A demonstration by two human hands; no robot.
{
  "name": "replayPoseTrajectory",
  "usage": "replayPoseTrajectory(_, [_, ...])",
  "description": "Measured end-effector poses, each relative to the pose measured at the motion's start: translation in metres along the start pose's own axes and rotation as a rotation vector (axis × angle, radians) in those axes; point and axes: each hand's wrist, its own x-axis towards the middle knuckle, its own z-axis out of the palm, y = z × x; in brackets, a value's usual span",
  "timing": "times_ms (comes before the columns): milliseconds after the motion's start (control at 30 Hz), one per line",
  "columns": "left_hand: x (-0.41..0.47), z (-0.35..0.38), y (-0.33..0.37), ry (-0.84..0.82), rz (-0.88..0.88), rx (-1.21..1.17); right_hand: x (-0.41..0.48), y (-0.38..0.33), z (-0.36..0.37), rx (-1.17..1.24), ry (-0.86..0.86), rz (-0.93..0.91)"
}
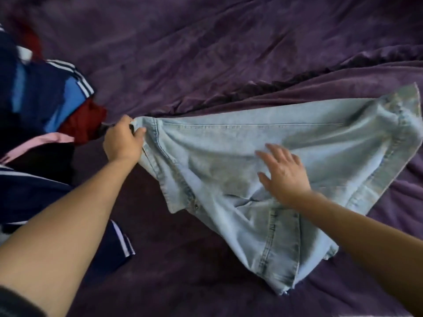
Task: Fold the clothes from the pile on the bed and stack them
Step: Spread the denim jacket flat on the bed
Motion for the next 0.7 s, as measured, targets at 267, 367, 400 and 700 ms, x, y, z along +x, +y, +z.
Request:
replayPoseTrajectory(267, [-0.073,0.039,-0.041,-0.129,0.369,0.058,-0.042,-0.086,0.058,0.045,-0.013,0.059])
replayPoseTrajectory(367, [-0.128,0.059,-0.044,-0.301,0.912,0.144,-0.102,-0.084,0.064,-0.016,0.028,-0.034])
replayPoseTrajectory(400, [-0.141,0.065,-0.046,-0.419,0.973,0.234,-0.123,-0.079,0.065,-0.053,-0.025,-0.028])
replayPoseTrajectory(700, [-0.127,0.074,-0.05,-0.593,0.865,0.548,-0.187,-0.002,0.035,-0.164,-0.161,0.347])
